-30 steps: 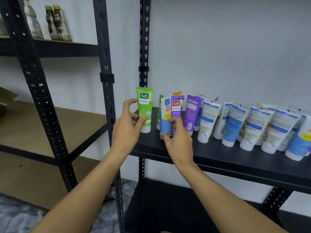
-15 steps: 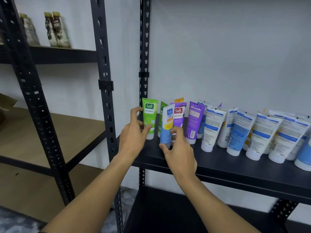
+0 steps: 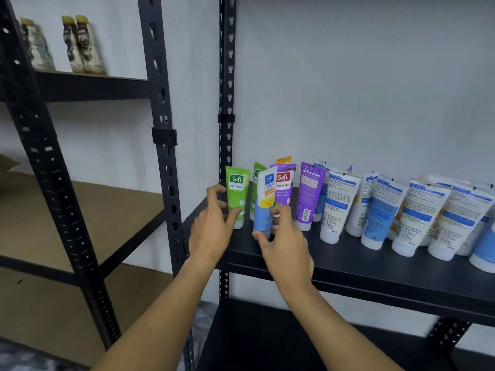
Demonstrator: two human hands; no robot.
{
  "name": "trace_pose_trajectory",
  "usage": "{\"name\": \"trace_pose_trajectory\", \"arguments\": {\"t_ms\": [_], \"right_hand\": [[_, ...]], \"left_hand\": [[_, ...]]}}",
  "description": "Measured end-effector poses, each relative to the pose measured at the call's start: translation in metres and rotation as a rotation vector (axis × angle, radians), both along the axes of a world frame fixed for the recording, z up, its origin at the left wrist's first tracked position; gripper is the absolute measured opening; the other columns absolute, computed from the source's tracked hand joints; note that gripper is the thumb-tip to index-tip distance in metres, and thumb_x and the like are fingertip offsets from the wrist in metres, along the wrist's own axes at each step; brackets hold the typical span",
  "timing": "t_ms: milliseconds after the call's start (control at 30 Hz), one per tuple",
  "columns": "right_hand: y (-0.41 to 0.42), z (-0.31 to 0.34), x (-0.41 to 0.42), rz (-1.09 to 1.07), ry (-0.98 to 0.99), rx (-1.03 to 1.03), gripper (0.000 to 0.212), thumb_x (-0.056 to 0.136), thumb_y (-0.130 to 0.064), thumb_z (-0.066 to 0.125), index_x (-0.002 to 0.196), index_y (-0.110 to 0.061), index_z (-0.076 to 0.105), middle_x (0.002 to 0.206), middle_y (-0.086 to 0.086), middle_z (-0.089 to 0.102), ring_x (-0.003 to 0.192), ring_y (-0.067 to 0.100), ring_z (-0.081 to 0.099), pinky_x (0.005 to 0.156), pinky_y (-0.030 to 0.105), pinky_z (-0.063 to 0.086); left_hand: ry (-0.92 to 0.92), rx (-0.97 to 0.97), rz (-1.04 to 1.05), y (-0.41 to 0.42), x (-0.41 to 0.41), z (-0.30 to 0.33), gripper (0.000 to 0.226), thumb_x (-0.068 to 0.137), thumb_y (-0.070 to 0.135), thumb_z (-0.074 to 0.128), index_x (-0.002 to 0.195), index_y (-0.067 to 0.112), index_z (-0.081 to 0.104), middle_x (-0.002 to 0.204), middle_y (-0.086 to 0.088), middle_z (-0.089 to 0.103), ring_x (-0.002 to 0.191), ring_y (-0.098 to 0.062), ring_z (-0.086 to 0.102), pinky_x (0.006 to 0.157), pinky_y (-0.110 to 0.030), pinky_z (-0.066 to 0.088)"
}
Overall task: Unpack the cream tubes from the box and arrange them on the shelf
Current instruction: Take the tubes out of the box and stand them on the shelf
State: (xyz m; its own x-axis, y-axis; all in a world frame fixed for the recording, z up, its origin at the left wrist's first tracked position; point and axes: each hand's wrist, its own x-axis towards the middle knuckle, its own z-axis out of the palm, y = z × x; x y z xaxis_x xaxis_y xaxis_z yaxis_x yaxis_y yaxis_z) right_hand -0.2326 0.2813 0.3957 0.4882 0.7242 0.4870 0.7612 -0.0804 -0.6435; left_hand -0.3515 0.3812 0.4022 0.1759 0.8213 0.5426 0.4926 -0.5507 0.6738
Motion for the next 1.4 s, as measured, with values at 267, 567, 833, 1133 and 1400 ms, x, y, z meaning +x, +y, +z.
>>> {"name": "trace_pose_trajectory", "arguments": {"t_ms": [267,567,833,1133,1400], "right_hand": [[0.0,-0.001,0.0,0.014,0.011,0.019,0.049,0.087,-0.034,0.074,0.116,-0.035,0.035,0.123,-0.007,0.061,0.104,0.014,0.063,0.068,0.031,0.056],[-0.003,-0.002,0.001,0.019,0.015,-0.012,0.046,0.089,-0.037,0.071,0.119,-0.032,0.038,0.124,-0.009,0.062,0.107,0.011,0.063,0.067,0.027,0.053],[-0.012,-0.002,0.006,0.025,0.024,-0.001,0.04,0.094,-0.035,0.064,0.128,-0.023,0.046,0.125,-0.005,0.059,0.11,0.013,0.06,0.077,0.029,0.052],[-0.057,-0.04,0.02,-0.057,-0.538,-0.177,0.067,0.098,-0.056,0.032,0.149,-0.013,0.042,0.149,0.004,0.05,0.14,0.02,0.042,0.117,0.037,0.028],[-0.108,-0.06,0.033,0.037,-0.566,-0.199,0.07,0.098,-0.05,0.039,0.158,-0.021,0.018,0.166,0.003,0.01,0.153,0.022,0.003,0.123,0.041,0.009]], "left_hand": [[-0.007,-0.04,0.013,-0.001,-0.001,-0.001,0.048,0.093,0.04,0.062,0.126,0.035,0.026,0.105,0.011,0.067,0.087,-0.01,0.067,0.064,-0.032,0.05],[0.03,-0.042,0.006,-0.002,-0.001,-0.002,0.059,0.093,0.043,0.061,0.138,0.034,0.023,0.105,0.011,0.064,0.093,-0.013,0.065,0.072,-0.038,0.054],[0.401,0.0,0.168,-0.019,-0.006,-0.012,0.072,0.099,0.055,0.035,0.153,0.011,0.019,0.15,-0.014,0.043,0.137,-0.027,0.042,0.113,-0.042,0.033],[0.588,0.093,0.151,-0.054,-0.022,-0.034,0.079,0.092,0.056,0.0,0.151,0.015,0.034,0.158,-0.006,0.032,0.149,-0.026,0.02,0.122,-0.045,0.006],[0.482,0.086,0.042,-0.113,-0.026,-0.074,0.071,0.099,0.046,0.032,0.158,0.021,0.0,0.164,-0.004,-0.013,0.151,-0.024,-0.009,0.122,-0.044,0.005]]}}
